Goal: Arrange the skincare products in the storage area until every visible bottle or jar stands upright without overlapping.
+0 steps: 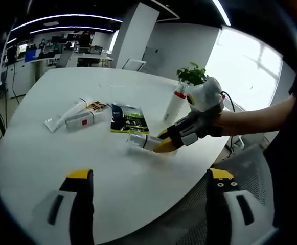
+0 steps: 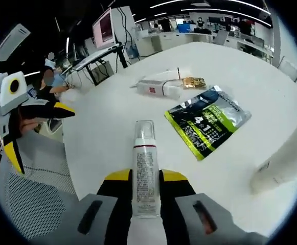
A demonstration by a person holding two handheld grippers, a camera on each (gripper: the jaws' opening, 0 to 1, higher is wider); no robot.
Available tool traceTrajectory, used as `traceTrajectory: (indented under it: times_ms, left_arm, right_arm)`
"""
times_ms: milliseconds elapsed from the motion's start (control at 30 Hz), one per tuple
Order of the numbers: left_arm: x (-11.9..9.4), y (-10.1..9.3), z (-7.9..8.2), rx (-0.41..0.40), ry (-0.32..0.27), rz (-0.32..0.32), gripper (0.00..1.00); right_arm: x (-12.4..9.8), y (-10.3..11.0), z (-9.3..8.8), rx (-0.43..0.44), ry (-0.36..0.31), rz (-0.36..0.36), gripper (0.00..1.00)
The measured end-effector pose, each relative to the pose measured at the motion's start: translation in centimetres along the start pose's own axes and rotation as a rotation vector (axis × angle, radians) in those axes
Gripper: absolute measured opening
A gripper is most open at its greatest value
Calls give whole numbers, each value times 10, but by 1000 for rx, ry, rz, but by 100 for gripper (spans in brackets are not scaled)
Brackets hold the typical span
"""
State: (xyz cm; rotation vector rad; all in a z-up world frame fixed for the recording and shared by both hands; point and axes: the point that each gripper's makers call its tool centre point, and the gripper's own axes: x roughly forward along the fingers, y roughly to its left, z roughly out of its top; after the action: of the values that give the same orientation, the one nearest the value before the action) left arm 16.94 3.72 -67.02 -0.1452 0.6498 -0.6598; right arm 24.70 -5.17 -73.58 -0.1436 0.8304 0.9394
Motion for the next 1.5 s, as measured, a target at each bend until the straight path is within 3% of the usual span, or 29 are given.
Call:
traceTrajectory:
  times_ms: [133, 200, 433, 700, 833, 1067, 1300, 1500]
  left_arm:
    - [-1, 0, 2, 4, -4, 7, 84]
    - [-2, 1, 5, -7, -21, 7, 84]
    - [-3, 2, 10, -22, -38, 17, 83]
    - [-2, -12, 36, -80, -106, -20, 80]
    - [0, -11, 45, -78, -119, -9, 76]
    - [8, -20, 65, -64, -132, -19, 72]
    - [16, -29, 72, -69, -130, -24, 63]
    - [21, -39, 81, -126, -150, -34, 54]
  right_arm:
    - [-8, 3, 6, 81, -87, 14, 19]
    - [-17, 5, 13, 84, -139, 19, 19]
    - [-33, 8, 21, 96, -228, 11, 19]
    - [-47, 16, 31, 106, -318, 3, 19]
    - [-54, 18, 38, 124, -390, -16, 19]
    - [-66, 33, 47, 97, -443, -34, 19]
    - [-76, 41, 56, 104, -489, -38, 19]
    - [-83, 48, 66, 86, -520, -44, 19]
